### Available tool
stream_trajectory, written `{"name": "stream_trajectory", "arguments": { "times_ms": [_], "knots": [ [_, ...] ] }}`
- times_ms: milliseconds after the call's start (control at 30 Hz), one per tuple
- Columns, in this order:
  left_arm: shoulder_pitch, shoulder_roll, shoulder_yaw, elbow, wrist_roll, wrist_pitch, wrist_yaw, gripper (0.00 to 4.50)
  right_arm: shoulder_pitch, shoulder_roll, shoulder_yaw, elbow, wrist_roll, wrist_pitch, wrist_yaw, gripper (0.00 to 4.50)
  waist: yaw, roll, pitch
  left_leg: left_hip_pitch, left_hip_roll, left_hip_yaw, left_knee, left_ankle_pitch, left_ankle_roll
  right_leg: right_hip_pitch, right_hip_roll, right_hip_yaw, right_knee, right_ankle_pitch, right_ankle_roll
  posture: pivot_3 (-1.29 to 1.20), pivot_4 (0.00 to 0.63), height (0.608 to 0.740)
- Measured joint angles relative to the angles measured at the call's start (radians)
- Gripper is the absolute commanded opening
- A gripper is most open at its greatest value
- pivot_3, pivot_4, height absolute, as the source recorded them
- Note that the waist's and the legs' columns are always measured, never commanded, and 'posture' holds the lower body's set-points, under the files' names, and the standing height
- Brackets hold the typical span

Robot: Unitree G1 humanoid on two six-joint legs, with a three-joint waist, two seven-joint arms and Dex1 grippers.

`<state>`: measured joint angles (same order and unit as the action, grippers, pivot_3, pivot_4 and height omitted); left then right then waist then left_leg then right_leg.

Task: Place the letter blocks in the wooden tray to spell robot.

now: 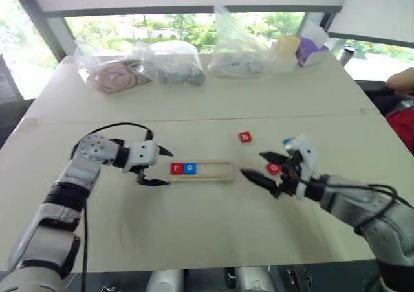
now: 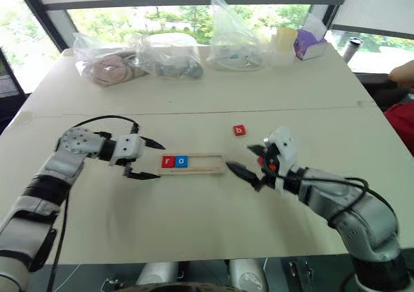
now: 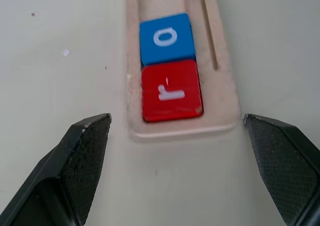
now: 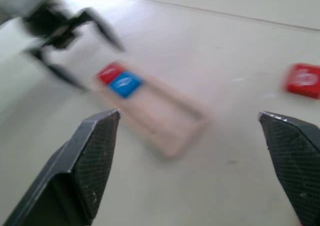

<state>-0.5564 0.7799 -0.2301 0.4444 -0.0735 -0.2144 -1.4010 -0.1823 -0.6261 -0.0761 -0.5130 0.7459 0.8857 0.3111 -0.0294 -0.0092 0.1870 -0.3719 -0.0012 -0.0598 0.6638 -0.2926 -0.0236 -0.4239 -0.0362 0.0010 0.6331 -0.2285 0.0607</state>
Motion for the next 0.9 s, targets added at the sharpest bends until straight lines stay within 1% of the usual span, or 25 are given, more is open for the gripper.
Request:
{"name": "stream_trajectory", "arguments": {
  "times_ms": [33, 100, 167, 267, 333, 433, 500, 567, 633, 733, 767, 900],
  "knots": [
    [0.044, 0.05, 0.026, -0.038, -0.02, 0.062, -0.014, 4.45, -0.052, 0.046, 0.026, 0.055, -0.045, 0.007, -0.051, 4.5, -0.015, 0.0, 0.0, 0.0, 0.002, 0.0, -0.001, 0.0, 0.0, -0.002, 0.003, 0.001, 0.0, 0.001, -0.001, 0.0, 0.15, 0.74],
    [0.109, 0.121, 0.069, -0.094, -0.058, 0.186, -0.024, 4.45, -0.133, 0.142, 0.06, 0.152, -0.118, 0.032, -0.154, 4.5, -0.019, 0.0, 0.001, -0.001, 0.008, 0.001, -0.001, 0.0, 0.0, -0.005, 0.009, 0.003, 0.002, 0.002, -0.002, 0.0, 0.15, 0.74],
    [0.146, 0.146, 0.126, -0.144, -0.101, 0.296, -0.006, 4.45, -0.205, 0.233, 0.072, 0.243, -0.175, 0.061, -0.242, 4.5, -0.012, 0.001, 0.001, -0.002, 0.01, 0.001, -0.002, 0.0, 0.0, -0.007, 0.011, 0.001, 0.004, 0.001, -0.004, 0.0, 0.15, 0.74],
    [0.17, 0.138, 0.225, -0.224, -0.172, 0.43, 0.082, 4.45, -0.292, 0.315, 0.106, 0.34, -0.249, 0.067, -0.309, 4.5, 0.003, 0.001, 0.002, -0.003, 0.011, 0.0, -0.002, 0.0, 0.0, -0.008, 0.011, -0.001, 0.007, 0.0, -0.005, 0.0, 0.15, 0.74],
    [0.191, 0.118, 0.296, -0.314, -0.226, 0.516, 0.153, 4.45, -0.335, 0.355, 0.121, 0.396, -0.294, 0.064, -0.33, 4.5, 0.009, 0.001, 0.002, -0.003, 0.011, 0.001, -0.002, 0.0, 0.0, -0.008, 0.01, -0.001, 0.007, 0.001, -0.005, 0.0, 0.15, 0.74],
    [0.264, 0.084, 0.38, -0.463, -0.309, 0.634, 0.245, 4.45, -0.364, 0.387, 0.14, 0.464, -0.35, 0.063, -0.343, 4.5, 0.01, 0.001, 0.002, -0.003, 0.011, 0.002, -0.002, 0.0, 0.0, -0.008, 0.009, 0.001, 0.006, 0.001, -0.005, 0.0, 0.15, 0.74],
    [0.319, 0.064, 0.406, -0.543, -0.343, 0.692, 0.293, 4.45, -0.377, 0.398, 0.146, 0.493, -0.379, 0.061, -0.342, 4.5, 0.01, 0.001, 0.002, -0.003, 0.011, 0.002, -0.002, 0.0, 0.0, -0.008, 0.009, 0.001, 0.006, 0.001, -0.005, 0.0, 0.15, 0.74],
    [0.357, 0.052, 0.414, -0.608, -0.359, 0.73, 0.339, 4.5, -0.395, 0.407, 0.147, 0.521, -0.406, 0.059, -0.341, 3.95, 0.009, 0.001, 0.002, -0.002, 0.011, 0.002, -0.002, 0.0, 0.0, -0.007, 0.01, 0.001, 0.006, 0.001, -0.005, 0.0, 0.15, 0.74],
    [0.379, 0.04, 0.424, -0.641, -0.368, 0.741, 0.372, 4.5, -0.408, 0.409, 0.148, 0.55, -0.434, 0.048, -0.341, 3.18, 0.01, 0.001, 0.002, -0.001, 0.011, 0.002, -0.002, 0.0, 0.0, -0.007, 0.01, 0.001, 0.007, 0.001, -0.006, 0.0, 0.15, 0.74],
    [0.388, 0.036, 0.426, -0.659, -0.372, 0.75, 0.41, 4.5, -0.427, 0.41, 0.148, 0.601, -0.478, 0.016, -0.331, 1.5, 0.009, 0.001, 0.002, 0.0, 0.01, 0.002, -0.001, 0.0, 0.0, -0.007, 0.011, 0.001, 0.008, 0.001, -0.009, 0.0, 0.15, 0.74],
    [0.388, 0.035, 0.426, -0.659, -0.371, 0.748, 0.422, 4.5, -0.433, 0.413, 0.149, 0.614, -0.489, 0.006, -0.323, 1.15, 0.009, 0.001, 0.002, 0.0, 0.01, 0.002, -0.001, 0.0, 0.0, -0.007, 0.012, 0.001, 0.008, 0.001, -0.009, 0.0, 0.15, 0.74],
    [0.38, 0.024, 0.418, -0.66, -0.371, 0.746, 0.446, 4.5, -0.445, 0.417, 0.156, 0.63, -0.523, -0.006, -0.299, 1.17, 0.003, 0.001, 0.002, 0.0, 0.01, 0.002, -0.001, 0.0, 0.0, -0.007, 0.012, 0.001, 0.01, 0.002, -0.008, 0.0, 0.15, 0.74]
  ]
}}
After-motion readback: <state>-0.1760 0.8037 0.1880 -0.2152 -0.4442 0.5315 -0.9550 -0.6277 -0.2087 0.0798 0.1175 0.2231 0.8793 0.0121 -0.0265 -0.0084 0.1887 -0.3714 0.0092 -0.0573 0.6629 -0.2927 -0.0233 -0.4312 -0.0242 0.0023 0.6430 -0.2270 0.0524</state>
